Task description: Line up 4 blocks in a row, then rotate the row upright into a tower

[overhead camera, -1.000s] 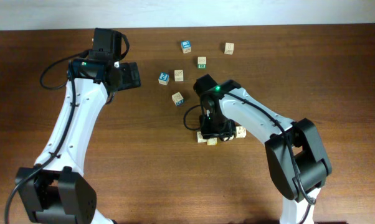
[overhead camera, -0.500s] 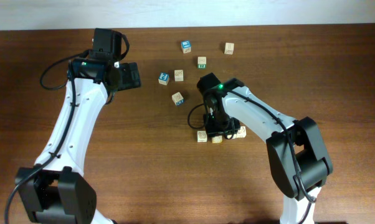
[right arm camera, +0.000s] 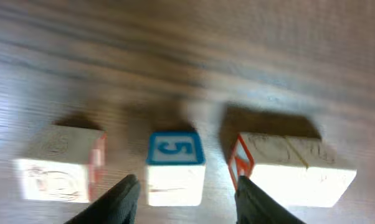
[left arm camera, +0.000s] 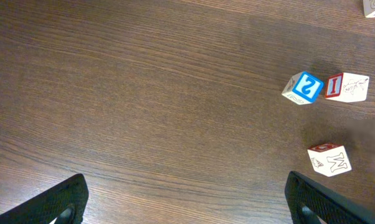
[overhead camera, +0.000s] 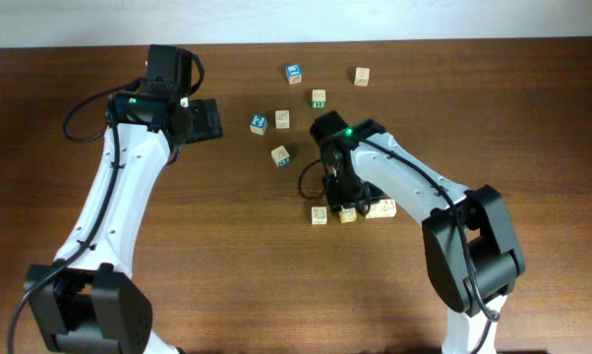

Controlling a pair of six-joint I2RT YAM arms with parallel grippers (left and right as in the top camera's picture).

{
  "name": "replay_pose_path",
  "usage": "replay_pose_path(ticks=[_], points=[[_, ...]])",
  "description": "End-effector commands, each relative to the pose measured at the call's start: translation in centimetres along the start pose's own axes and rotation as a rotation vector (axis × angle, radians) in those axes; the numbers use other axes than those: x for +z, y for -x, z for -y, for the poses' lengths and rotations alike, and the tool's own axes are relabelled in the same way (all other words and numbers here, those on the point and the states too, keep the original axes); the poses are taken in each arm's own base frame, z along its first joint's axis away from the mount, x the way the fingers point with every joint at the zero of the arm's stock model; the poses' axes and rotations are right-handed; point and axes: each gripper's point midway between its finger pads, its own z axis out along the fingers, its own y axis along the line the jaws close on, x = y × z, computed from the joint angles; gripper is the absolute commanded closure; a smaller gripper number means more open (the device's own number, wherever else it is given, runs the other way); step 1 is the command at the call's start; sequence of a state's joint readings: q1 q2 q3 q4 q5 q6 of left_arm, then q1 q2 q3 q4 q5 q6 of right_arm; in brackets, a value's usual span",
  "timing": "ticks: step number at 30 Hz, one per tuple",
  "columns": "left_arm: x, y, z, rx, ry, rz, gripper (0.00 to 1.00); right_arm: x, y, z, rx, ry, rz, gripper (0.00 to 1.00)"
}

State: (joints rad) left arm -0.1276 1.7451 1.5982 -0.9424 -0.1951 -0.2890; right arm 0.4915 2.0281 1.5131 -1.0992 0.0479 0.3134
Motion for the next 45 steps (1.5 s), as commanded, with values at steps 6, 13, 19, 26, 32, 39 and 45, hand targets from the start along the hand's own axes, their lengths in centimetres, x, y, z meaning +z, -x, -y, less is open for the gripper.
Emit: replay_pose_path(ticks=[6, 13, 19, 26, 32, 39, 45], points=[[0.1, 0.1, 0.0, -0.008, 0.005, -0.002, 0.01, 0.2, -0.9, -4.6, -0.038, 0.130, -0.050, 0.95], [0.1, -0.1, -0.1, -0.007, 0.007, -0.008, 0.01, 0.4, -1.0, -4.4, -0.037, 0.122, -0.055, 0.95], [0.1, -0.1, -0.1, -0.007, 0.007, -0.008, 0.01, 1.2, -0.7, -3.3, -0.009, 0.110, -0.073, 0.96], [0.1, -0.1, -0.1, -0.007, 0.007, -0.008, 0.01, 1.8, -0.7, -1.7, -0.002, 0.042, -0.083, 0.96], [0.1, -0.1, -0.1, -0.007, 0.007, -0.008, 0.01, 1.8, -0.3, -0.9, 0.003, 0.007, -0.063, 0.96], [0.1, -0.1, -0.1, -0.007, 0.007, -0.008, 0.01, 1.9, 0.1, 0.1, 0.038, 0.011, -0.062, 0.96], [0.1, 0.0, -0.3, -0.007, 0.022, -0.003, 0.01, -1.9, 1.3, -4.5, 0.036, 0.262, -0.066, 0.89]])
